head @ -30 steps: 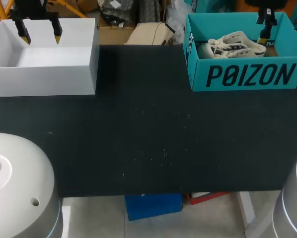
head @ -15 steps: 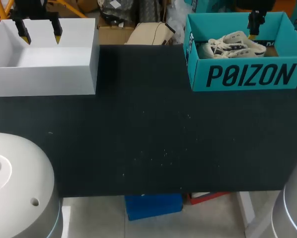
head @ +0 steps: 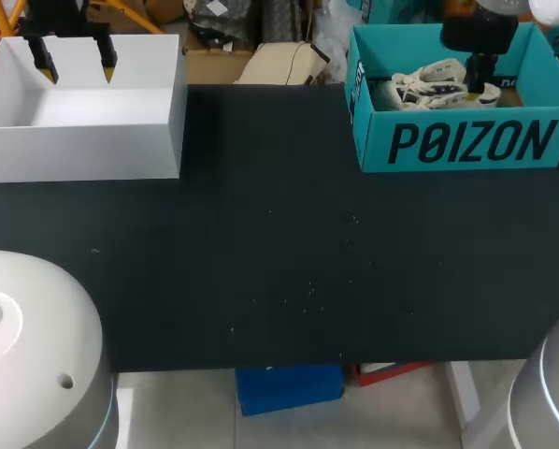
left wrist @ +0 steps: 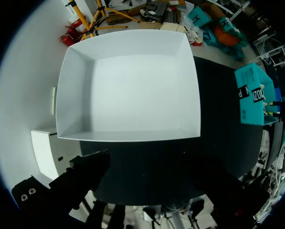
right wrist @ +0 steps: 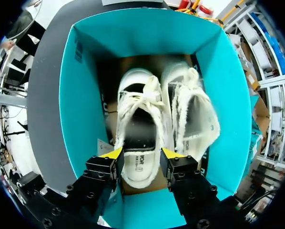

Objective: Take the shoe out of the shoebox, open the shoe tongue, remove and reinsert the insole, then place the shoe into the shoebox

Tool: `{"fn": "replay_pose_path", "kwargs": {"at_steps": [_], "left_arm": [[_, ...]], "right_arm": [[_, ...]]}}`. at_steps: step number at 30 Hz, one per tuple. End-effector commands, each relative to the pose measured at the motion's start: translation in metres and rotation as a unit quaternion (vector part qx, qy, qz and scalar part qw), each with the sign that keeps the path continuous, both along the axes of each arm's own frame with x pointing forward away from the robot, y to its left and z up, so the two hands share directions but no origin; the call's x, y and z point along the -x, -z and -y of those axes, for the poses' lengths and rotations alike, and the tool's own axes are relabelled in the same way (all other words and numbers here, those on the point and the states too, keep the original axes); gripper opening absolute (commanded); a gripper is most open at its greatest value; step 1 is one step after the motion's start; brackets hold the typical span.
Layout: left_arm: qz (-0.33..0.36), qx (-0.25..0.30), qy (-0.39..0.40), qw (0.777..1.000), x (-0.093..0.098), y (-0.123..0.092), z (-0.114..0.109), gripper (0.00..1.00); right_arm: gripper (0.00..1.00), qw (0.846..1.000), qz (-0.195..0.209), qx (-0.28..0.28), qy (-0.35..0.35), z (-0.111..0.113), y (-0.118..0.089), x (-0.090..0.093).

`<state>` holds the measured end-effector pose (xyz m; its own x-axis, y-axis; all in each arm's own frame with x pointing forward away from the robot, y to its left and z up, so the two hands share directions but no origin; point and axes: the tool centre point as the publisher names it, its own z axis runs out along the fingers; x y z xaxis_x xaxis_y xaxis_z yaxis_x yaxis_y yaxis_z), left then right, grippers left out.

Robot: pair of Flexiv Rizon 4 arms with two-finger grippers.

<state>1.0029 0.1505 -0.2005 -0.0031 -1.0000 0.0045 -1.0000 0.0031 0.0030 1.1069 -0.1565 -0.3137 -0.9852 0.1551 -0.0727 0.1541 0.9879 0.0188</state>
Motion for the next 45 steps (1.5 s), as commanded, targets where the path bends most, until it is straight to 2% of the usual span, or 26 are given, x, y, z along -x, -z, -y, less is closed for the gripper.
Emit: {"fn": "replay_pose_path", "kwargs": {"at_steps": [1,7,10,13,19,32,34,37,41,45], "left_arm": [[-0.001,-0.001,-0.001,1.000,0.000,-0.001,0.000,1.00],[-0.001,-0.001,-0.001,1.000,0.000,-0.001,0.000,1.00],[-0.001,-0.001,-0.001,1.000,0.000,-0.001,0.000,1.00],[-0.001,-0.001,-0.001,1.000,0.000,-0.001,0.000,1.00],[-0.001,-0.001,-0.001,1.000,0.000,-0.001,0.000,1.00],[-0.001,-0.001,-0.001,1.000,0.000,-0.001,0.000,1.00],[-0.001,-0.001,-0.001,1.000,0.000,-0.001,0.000,1.00],[-0.001,-0.001,-0.001,1.000,0.000,-0.001,0.000,1.00],[-0.001,-0.001,-0.001,1.000,0.000,-0.001,0.000,1.00],[-0.001,-0.001,-0.001,1.000,0.000,-0.001,0.000,1.00]], "right_arm": [[0.46,1.000,-0.004,-0.003,-0.003,0.001,0.015,-0.013],[0.46,1.000,-0.002,-0.002,-0.007,0.005,0.022,-0.027],[0.41,1.000,-0.004,-0.002,-0.008,0.003,0.025,-0.031],[0.36,1.000,-0.013,0.000,-0.009,0.003,0.034,-0.031],[0.36,1.000,-0.023,0.001,-0.012,-0.002,0.052,-0.029],[0.31,0.999,-0.035,0.002,-0.019,-0.004,0.081,-0.037],[0.24,0.999,-0.036,0.003,-0.019,-0.005,0.083,-0.037],[0.00,0.999,-0.037,0.005,-0.021,-0.005,0.086,-0.037],[0.00,0.999,-0.038,0.007,-0.023,-0.005,0.086,-0.036],[0.00,0.999,-0.034,0.009,-0.018,0.001,0.065,-0.037]]}}
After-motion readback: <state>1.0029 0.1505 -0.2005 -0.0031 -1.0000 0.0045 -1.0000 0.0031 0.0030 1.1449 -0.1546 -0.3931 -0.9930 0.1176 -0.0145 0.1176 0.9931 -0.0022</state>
